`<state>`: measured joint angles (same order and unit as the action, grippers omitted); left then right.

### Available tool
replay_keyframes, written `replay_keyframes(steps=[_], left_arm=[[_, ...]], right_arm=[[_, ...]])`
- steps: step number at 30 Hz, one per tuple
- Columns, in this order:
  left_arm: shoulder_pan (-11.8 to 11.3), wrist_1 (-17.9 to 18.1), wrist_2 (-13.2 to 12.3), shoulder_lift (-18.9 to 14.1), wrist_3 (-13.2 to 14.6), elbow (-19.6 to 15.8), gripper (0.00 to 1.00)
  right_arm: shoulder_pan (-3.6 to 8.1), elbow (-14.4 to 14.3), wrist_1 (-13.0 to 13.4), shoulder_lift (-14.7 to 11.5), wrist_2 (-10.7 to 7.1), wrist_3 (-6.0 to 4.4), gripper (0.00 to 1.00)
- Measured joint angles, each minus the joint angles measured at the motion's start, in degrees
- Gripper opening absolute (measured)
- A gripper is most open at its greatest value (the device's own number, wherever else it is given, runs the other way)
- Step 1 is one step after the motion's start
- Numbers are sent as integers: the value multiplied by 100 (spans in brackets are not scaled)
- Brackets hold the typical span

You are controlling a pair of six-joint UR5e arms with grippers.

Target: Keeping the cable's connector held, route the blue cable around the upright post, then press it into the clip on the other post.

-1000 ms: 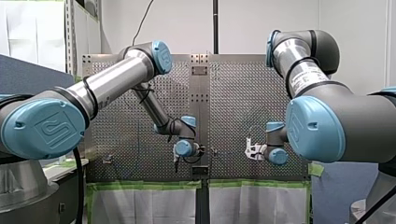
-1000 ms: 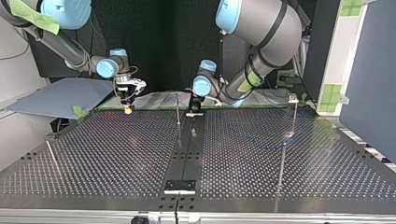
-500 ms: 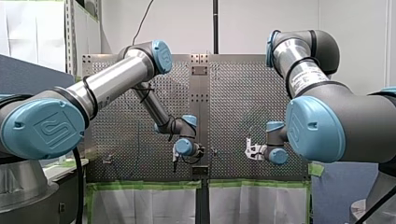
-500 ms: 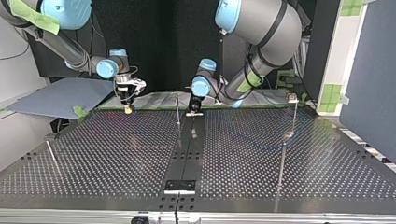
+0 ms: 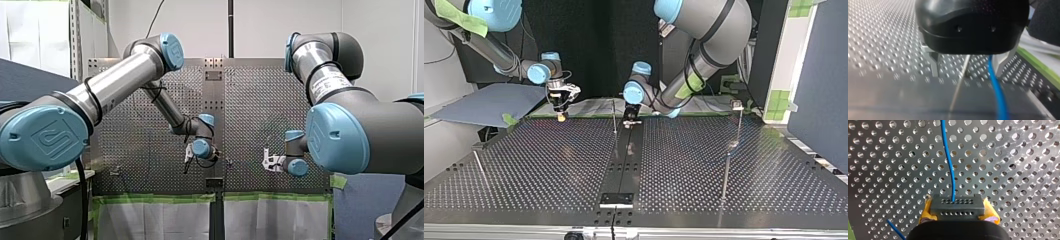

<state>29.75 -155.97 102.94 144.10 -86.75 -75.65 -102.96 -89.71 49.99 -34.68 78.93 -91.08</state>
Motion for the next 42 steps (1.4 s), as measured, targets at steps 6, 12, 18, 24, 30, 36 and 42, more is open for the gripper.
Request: replay_keyframes(steps=[6,12,18,24,30,36,42], left_arm=[[152,-292,-50,-37,31,0,100],[234,-546,98,-36,41,0,100],[254,-594,352,-37,51,-1,100],[297,-669,403,-37,135,-16,100],[328,-728,376,-37,185,-144,100],[350,-732,179,-43,193,-253,100],[414,-728,56,-64,206,-295,100]], right_arm=[[0,0,-67,0,0,10,0],[0,0,-99,0,0,17,0],[0,1,-117,2,0,18,0],[0,1,-122,3,0,18,0],[0,0,-128,6,0,18,0],[0,1,-137,6,0,18,0],[0,0,-153,7,0,23,0]])
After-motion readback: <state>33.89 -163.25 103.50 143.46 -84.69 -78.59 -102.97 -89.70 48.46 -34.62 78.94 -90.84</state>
